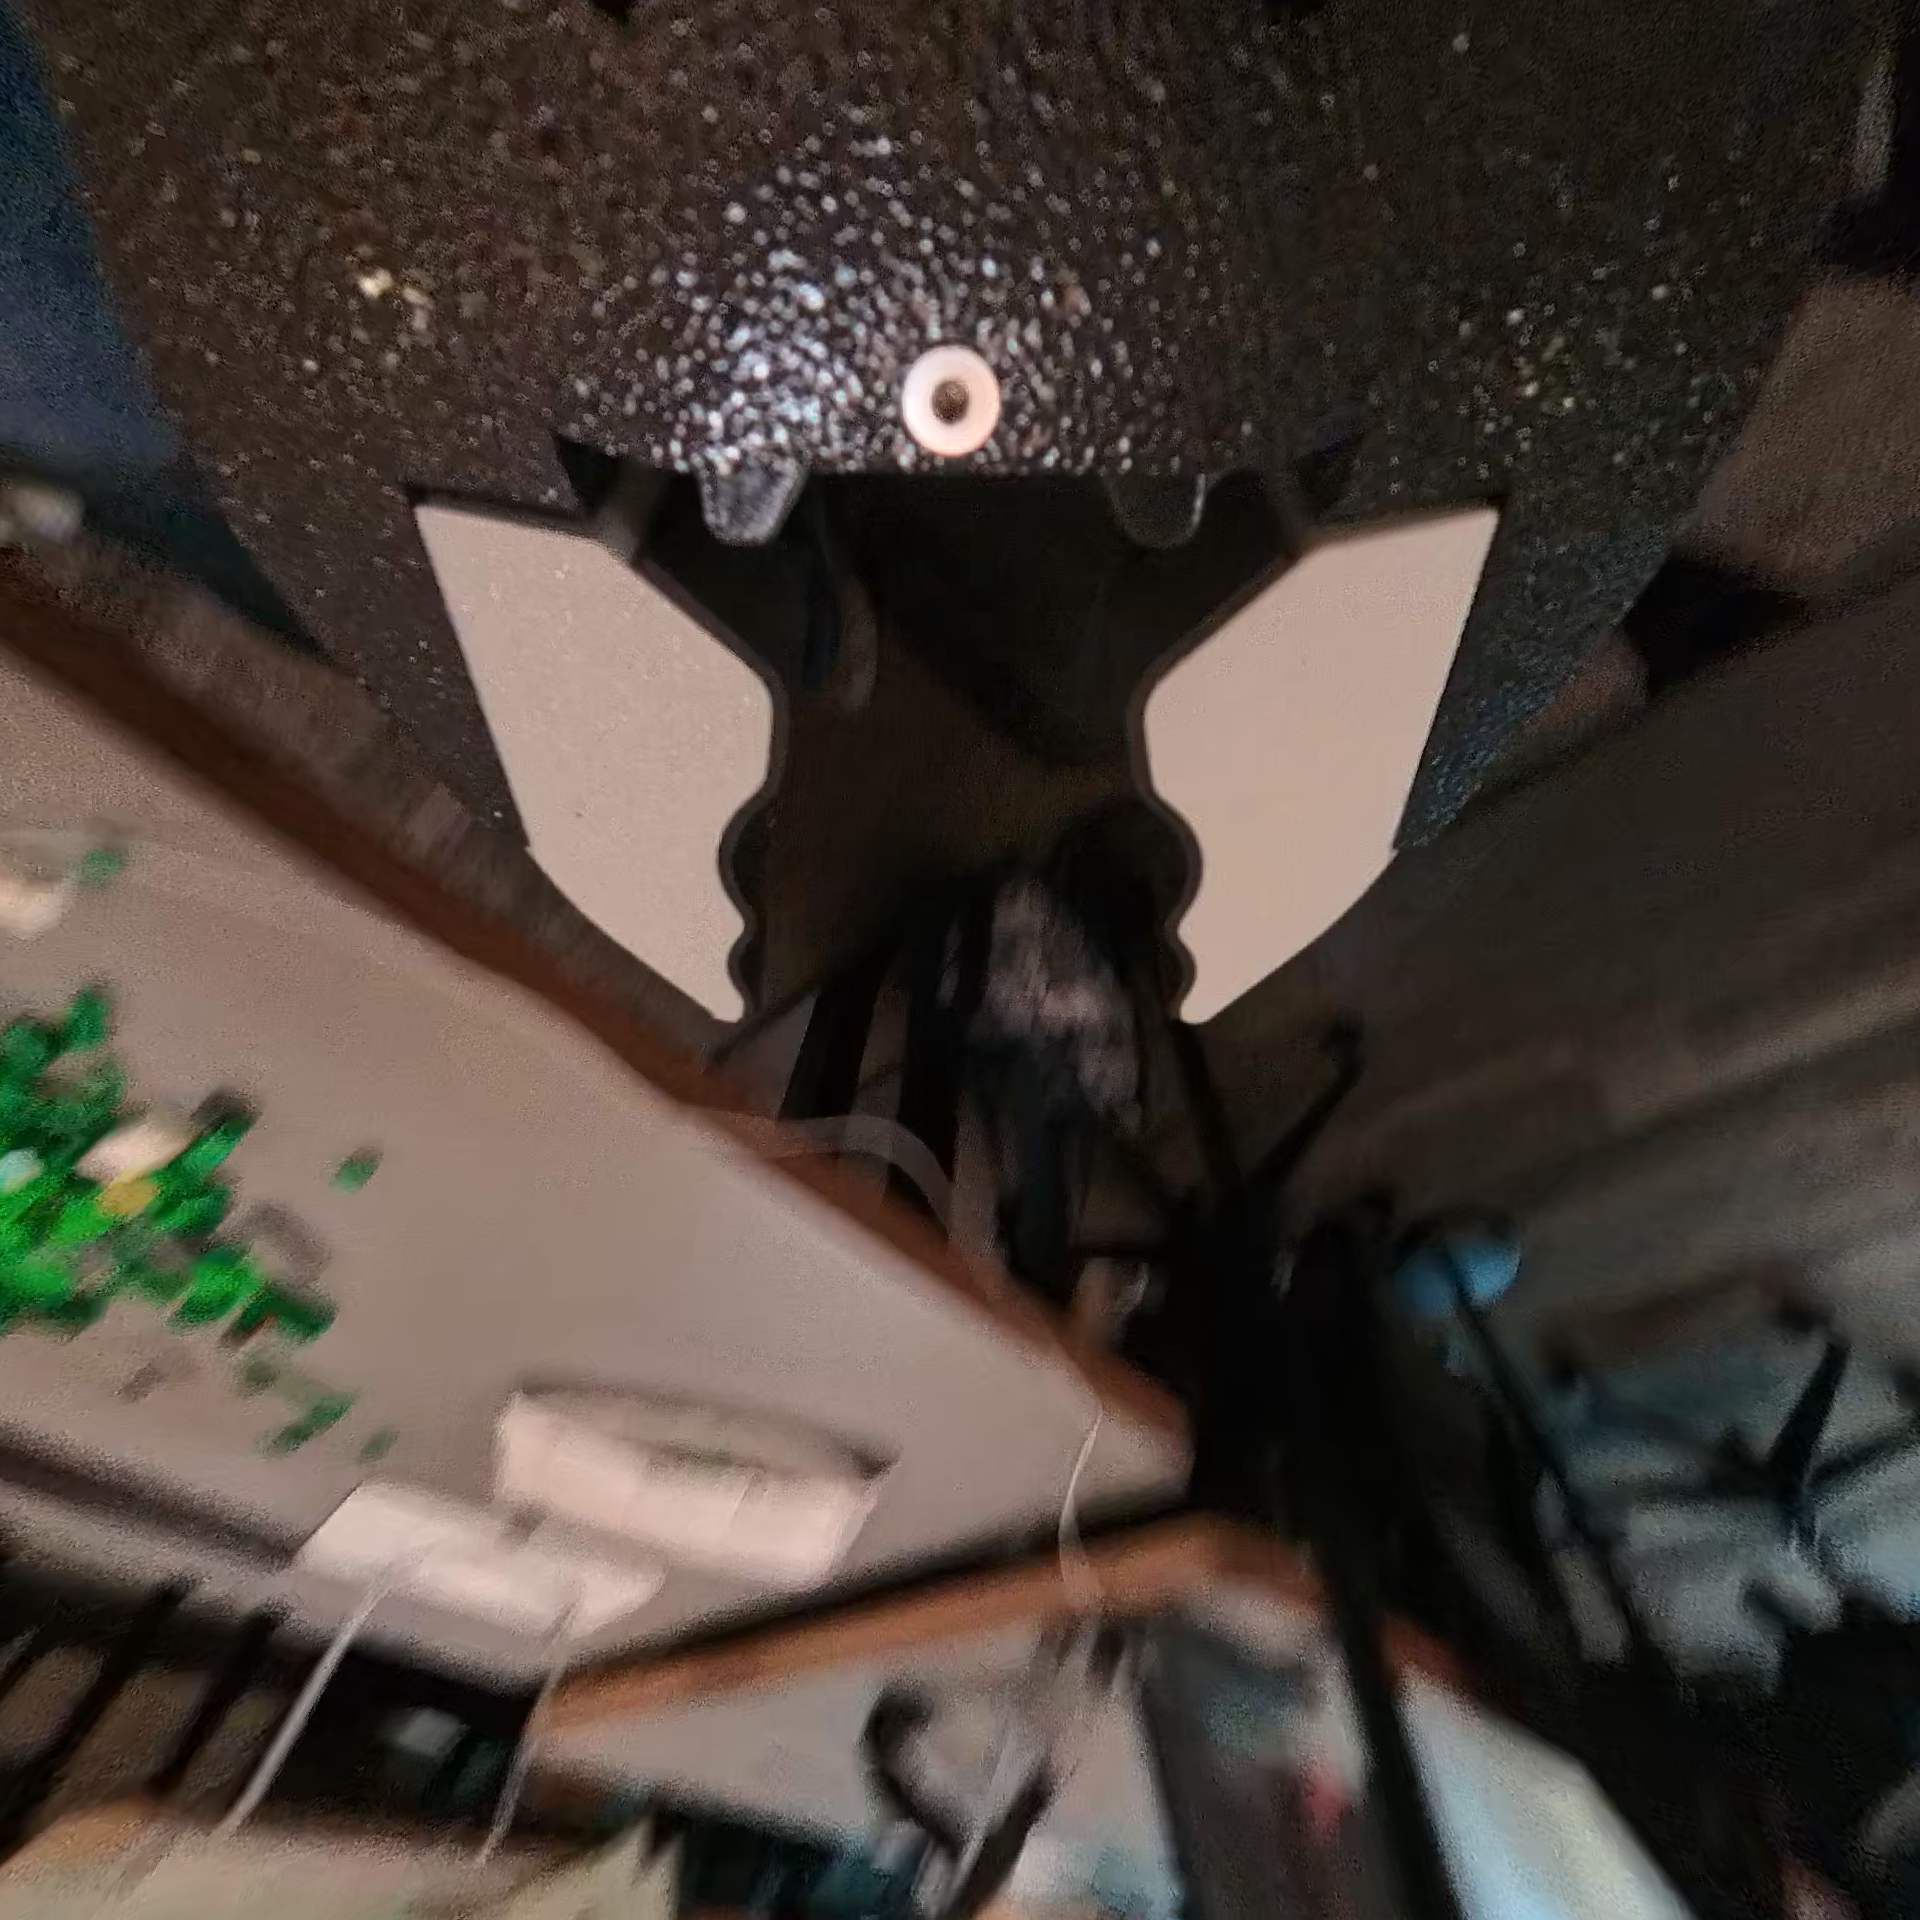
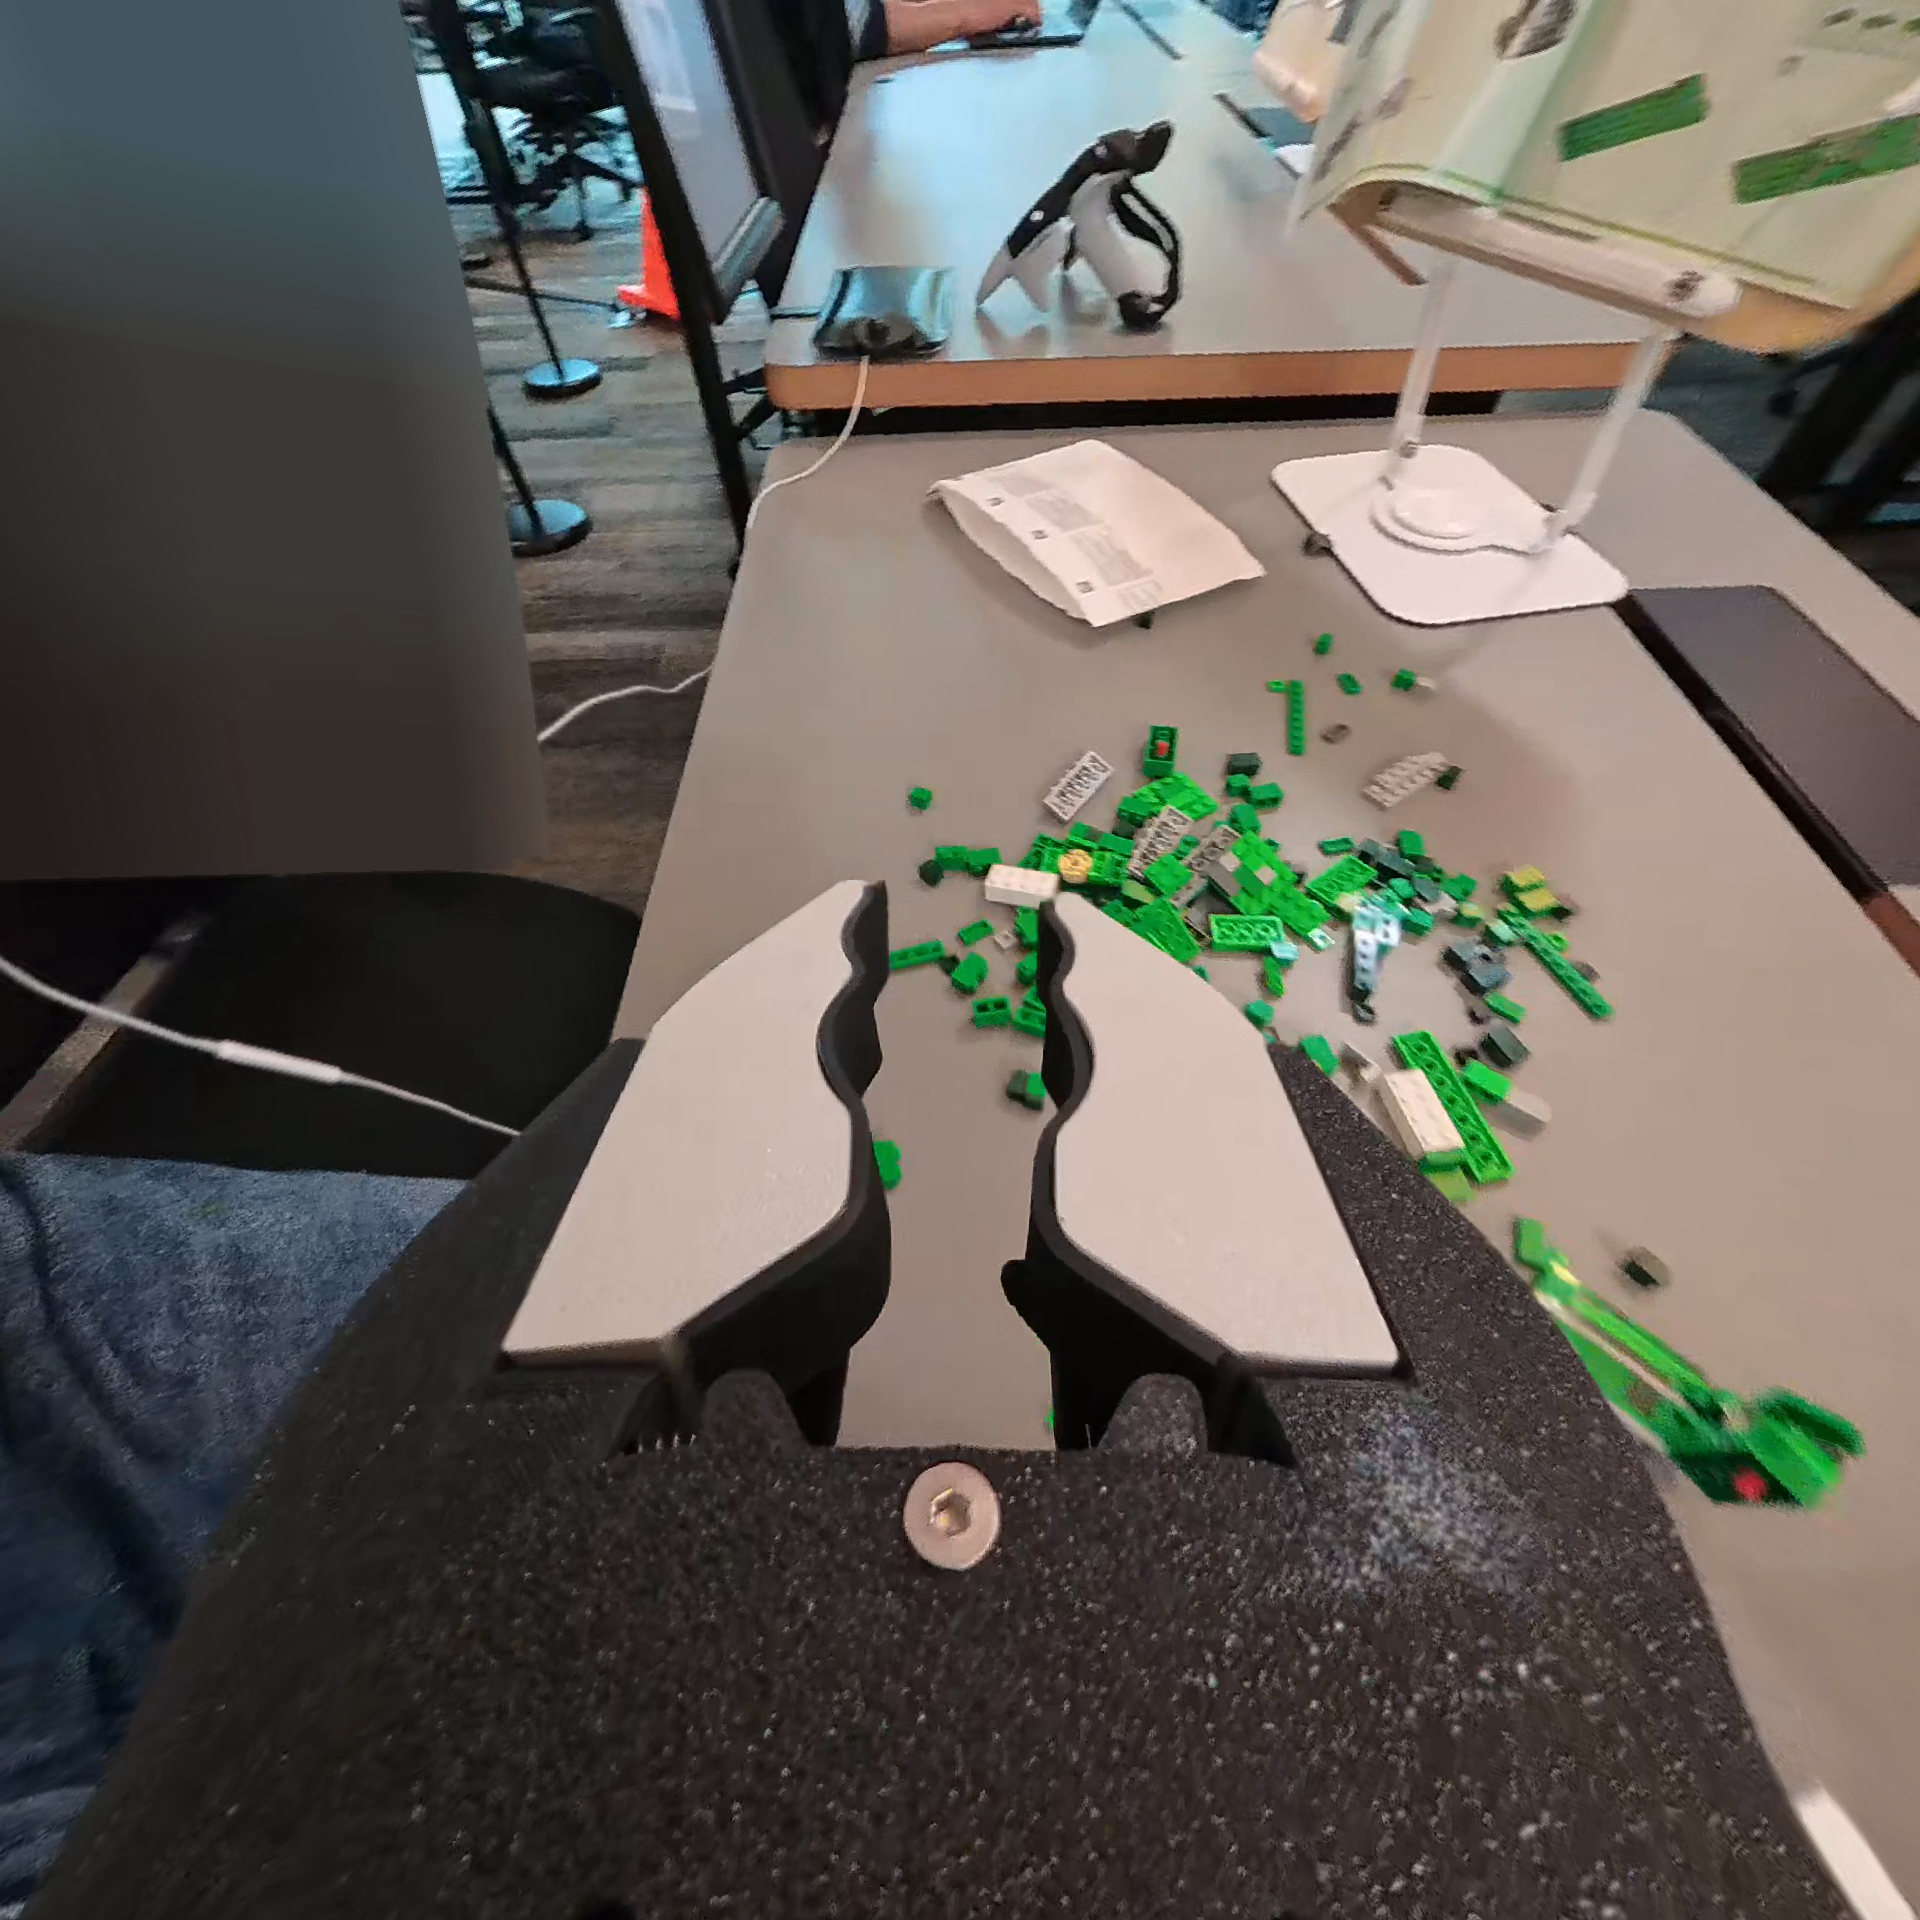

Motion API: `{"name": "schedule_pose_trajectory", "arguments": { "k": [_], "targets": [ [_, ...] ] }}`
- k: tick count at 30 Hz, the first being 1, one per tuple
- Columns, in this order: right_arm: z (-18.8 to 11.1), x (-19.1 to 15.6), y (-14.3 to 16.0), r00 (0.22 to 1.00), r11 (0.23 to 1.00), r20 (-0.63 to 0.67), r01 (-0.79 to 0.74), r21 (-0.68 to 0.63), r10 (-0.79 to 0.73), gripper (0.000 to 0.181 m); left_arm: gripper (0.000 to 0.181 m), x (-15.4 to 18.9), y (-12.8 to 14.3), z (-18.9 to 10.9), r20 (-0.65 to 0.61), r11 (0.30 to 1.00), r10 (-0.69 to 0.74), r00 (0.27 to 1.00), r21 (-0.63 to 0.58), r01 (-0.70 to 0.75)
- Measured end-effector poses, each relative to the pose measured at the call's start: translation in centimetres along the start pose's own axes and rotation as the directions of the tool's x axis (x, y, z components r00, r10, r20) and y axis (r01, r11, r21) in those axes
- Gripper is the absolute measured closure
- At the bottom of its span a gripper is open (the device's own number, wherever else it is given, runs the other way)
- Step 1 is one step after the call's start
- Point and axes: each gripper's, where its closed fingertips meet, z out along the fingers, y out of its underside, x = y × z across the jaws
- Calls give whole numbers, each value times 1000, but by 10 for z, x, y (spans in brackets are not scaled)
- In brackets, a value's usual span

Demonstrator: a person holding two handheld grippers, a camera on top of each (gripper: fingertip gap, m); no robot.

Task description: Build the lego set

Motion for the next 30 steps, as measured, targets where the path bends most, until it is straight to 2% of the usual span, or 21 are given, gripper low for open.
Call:
{"name": "schedule_pose_trajectory", "arguments": {
  "k": [3, 6, 8, 10, 12, 14, 16, 24, 27, 30],
  "targets": [
    [21, -6, -9, 997, 1000, 67, 21, 4, -21, 154, 108, -18, 123, -29, 86, 960, -61, 994, -269, 83],
    [42, -13, -20, 991, 1000, 130, 15, 20, -18, 155, 108, -3, 234, -49, 118, 846, -135, 984, -504, 176],
    [55, -20, -24, 985, 1000, 172, 25, 18, -28, 155, 116, 9, 293, -59, 124, 757, -128, 984, -629, 178],
    [67, -26, -25, 977, 998, 204, 57, 9, -58, 156, 122, 17, 332, -63, 99, 702, -87, 991, -700, 131],
    [77, -32, -22, 971, 996, 221, 94, -1, -91, 156, 138, 21, 353, -59, 47, 697, -53, 997, -713, 71],
    [84, -40, -18, 965, 994, 239, 111, -8, -106, 157, 141, 18, 367, -52, 18, 712, -39, 999, -701, 41],
    [89, -48, -12, 958, 992, 262, 125, -20, -115, 158, 144, 12, 382, -48, 44, 706, -73, 996, -703, 83],
    [101, -66, 11, 944, 983, 297, 169, -67, -142, 160, 153, -4, 397, -39, 46, 746, -97, 994, -658, 103],
    [105, -68, 16, 946, 983, 296, 165, -85, -133, 160, 158, 2, 392, -29, -22, 785, -116, 993, -614, 78],
    [108, -71, 19, 947, 983, 299, 156, -100, -119, 160, 159, 2, 399, -29, -50, 763, -118, 992, -643, 59]
  ]
}}
